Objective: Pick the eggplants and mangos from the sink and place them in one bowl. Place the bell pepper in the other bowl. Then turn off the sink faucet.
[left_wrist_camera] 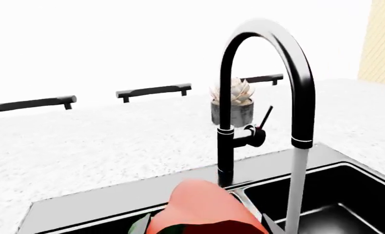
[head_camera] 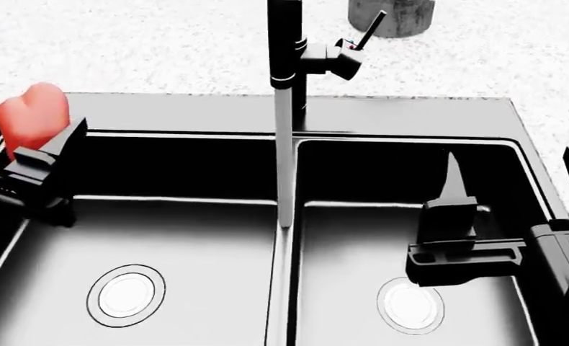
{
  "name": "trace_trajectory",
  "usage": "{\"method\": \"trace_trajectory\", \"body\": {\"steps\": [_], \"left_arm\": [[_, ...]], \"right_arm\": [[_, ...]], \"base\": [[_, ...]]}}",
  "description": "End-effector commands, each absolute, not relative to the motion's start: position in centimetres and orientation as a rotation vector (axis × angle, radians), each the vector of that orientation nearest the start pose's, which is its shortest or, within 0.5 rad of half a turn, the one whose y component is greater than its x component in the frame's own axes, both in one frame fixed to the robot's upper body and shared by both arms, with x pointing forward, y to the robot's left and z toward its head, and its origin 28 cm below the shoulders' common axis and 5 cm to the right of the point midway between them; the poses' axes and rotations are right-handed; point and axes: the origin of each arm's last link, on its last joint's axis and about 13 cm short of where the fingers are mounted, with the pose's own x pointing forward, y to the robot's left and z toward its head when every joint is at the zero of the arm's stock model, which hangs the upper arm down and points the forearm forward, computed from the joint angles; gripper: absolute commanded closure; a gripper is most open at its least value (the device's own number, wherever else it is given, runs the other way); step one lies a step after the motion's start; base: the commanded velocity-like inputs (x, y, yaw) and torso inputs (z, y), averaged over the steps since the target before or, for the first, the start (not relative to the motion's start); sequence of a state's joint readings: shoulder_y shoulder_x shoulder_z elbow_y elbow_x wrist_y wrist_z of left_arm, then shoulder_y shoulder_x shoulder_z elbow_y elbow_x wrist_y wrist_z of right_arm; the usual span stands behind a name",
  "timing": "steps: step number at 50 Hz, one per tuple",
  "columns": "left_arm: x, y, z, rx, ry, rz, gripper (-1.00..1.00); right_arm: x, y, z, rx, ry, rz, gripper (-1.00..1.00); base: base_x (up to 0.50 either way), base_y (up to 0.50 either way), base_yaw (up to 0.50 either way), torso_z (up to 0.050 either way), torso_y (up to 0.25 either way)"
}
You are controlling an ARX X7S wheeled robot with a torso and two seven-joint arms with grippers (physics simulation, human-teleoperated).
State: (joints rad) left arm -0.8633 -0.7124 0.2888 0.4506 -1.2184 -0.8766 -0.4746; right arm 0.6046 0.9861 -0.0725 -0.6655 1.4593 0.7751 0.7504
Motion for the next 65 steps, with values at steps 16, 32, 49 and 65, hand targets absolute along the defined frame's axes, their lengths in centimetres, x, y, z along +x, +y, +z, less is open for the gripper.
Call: {"method": "trace_trajectory", "body": {"steps": [16,32,49,65], "left_arm": [[24.7,25.8,26.0,0.037,-0.056,-0.257,1.00],[24.6,25.9,26.2,0.038,-0.056,-0.252,1.00],[24.6,26.0,26.2,0.021,-0.054,-0.238,1.00],[24.7,26.4,26.1,0.024,-0.053,-0.223,1.00]], "right_arm": [[20.0,-17.1,25.4,-0.069,-0.050,0.058,-1.00],[20.0,-17.1,25.4,-0.079,-0.074,0.053,-1.00],[20.1,-17.2,25.3,-0.089,-0.076,0.041,-1.00],[20.2,-17.1,25.1,-0.092,-0.071,0.054,-1.00]], "base": [[-0.33,0.44,0.00,0.000,0.000],[-0.13,0.50,0.00,0.000,0.000],[0.00,0.50,0.00,0.000,0.000],[0.15,0.50,0.00,0.000,0.000]]}}
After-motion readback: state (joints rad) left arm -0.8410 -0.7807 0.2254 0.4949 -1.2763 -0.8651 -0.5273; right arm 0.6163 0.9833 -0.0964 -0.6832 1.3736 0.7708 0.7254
